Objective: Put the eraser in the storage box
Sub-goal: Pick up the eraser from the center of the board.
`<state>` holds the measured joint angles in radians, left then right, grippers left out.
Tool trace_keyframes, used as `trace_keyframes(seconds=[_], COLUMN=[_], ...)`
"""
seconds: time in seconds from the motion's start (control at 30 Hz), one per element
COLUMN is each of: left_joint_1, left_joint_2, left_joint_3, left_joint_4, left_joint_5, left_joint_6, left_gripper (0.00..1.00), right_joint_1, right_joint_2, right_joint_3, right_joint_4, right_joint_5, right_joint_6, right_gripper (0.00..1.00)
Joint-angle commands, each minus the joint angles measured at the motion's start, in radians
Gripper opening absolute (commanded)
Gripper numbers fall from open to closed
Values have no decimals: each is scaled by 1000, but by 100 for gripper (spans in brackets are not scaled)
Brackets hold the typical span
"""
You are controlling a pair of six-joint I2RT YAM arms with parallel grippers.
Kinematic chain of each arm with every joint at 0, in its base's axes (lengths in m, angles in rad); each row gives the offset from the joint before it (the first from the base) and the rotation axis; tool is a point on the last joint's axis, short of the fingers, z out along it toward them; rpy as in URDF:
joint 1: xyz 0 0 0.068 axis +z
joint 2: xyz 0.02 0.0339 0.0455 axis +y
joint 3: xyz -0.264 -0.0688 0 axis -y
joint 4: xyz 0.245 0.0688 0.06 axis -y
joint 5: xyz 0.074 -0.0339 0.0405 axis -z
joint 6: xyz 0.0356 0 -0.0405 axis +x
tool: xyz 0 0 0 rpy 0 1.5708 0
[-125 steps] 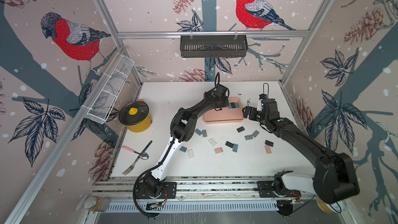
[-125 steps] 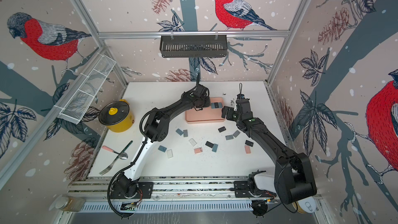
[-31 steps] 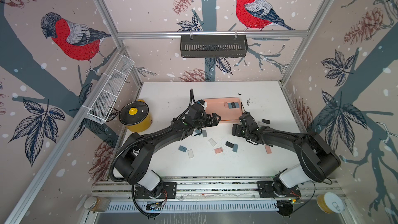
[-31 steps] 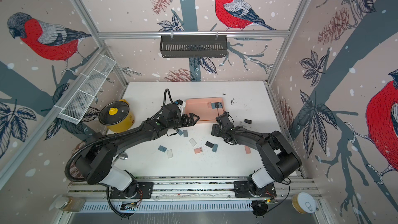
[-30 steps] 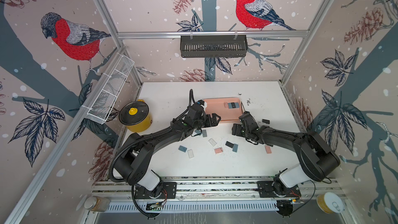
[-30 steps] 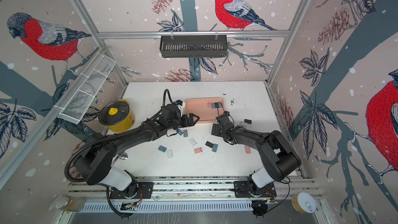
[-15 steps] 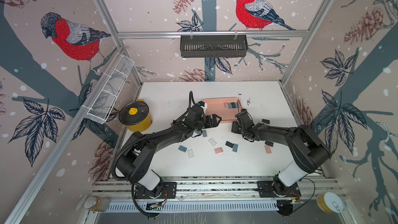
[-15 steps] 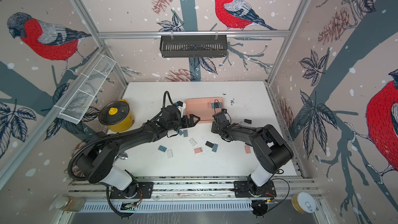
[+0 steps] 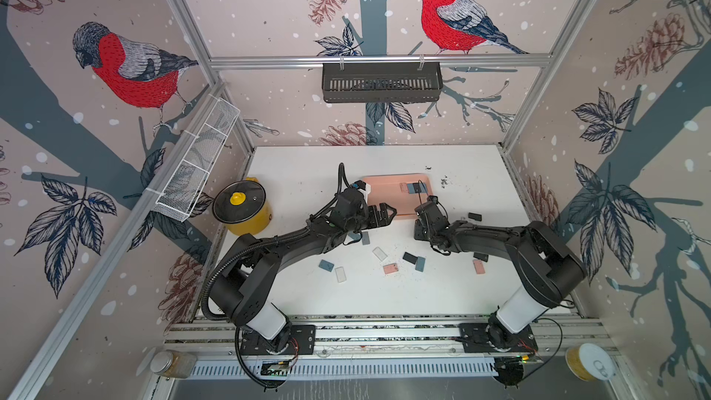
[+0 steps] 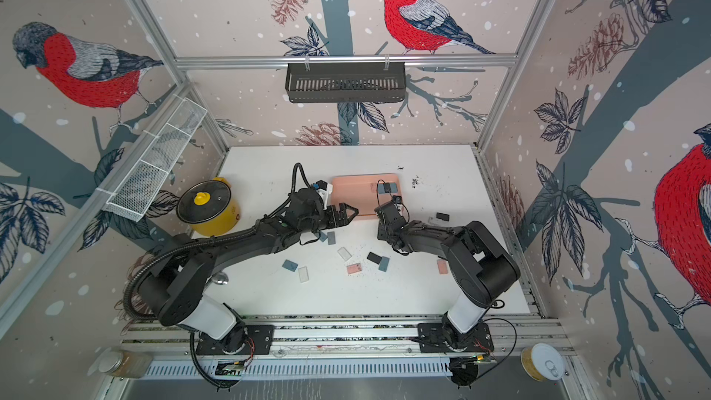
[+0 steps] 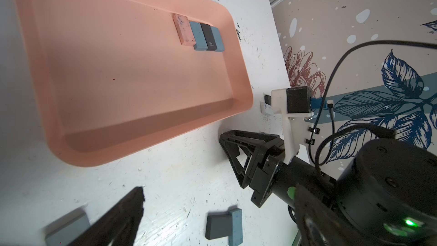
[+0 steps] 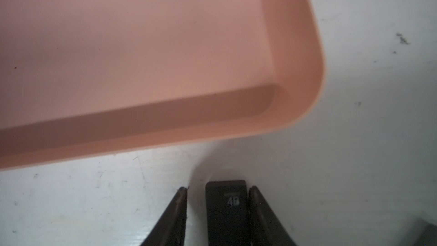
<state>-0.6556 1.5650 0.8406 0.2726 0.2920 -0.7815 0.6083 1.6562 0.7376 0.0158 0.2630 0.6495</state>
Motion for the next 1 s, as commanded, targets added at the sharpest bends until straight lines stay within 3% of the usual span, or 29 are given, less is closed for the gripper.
trace_keyframes(seconds=[0.0, 0.23, 0.73, 0.97], left_joint_1=[-1, -1, 8, 44], left_joint_2=[-3, -5, -29, -49], left_joint_3=[-7, -7, 78, 94], left_joint_4=[45, 48, -36, -17], left_joint_5=[15, 16, -2, 27], left_joint_6=[-9, -10, 27, -10], left_gripper=[98, 98, 98, 98], right_joint_1=[7, 16, 13, -23], right_joint_2=[1, 7, -106, -16], right_joint_3=[-16, -8, 191, 370], right_joint_4=[-77, -97, -262, -294], right_joint_5=[3, 36, 27, 3], right_joint_6=[5, -5, -107, -172], right_gripper=[35, 21, 20, 20])
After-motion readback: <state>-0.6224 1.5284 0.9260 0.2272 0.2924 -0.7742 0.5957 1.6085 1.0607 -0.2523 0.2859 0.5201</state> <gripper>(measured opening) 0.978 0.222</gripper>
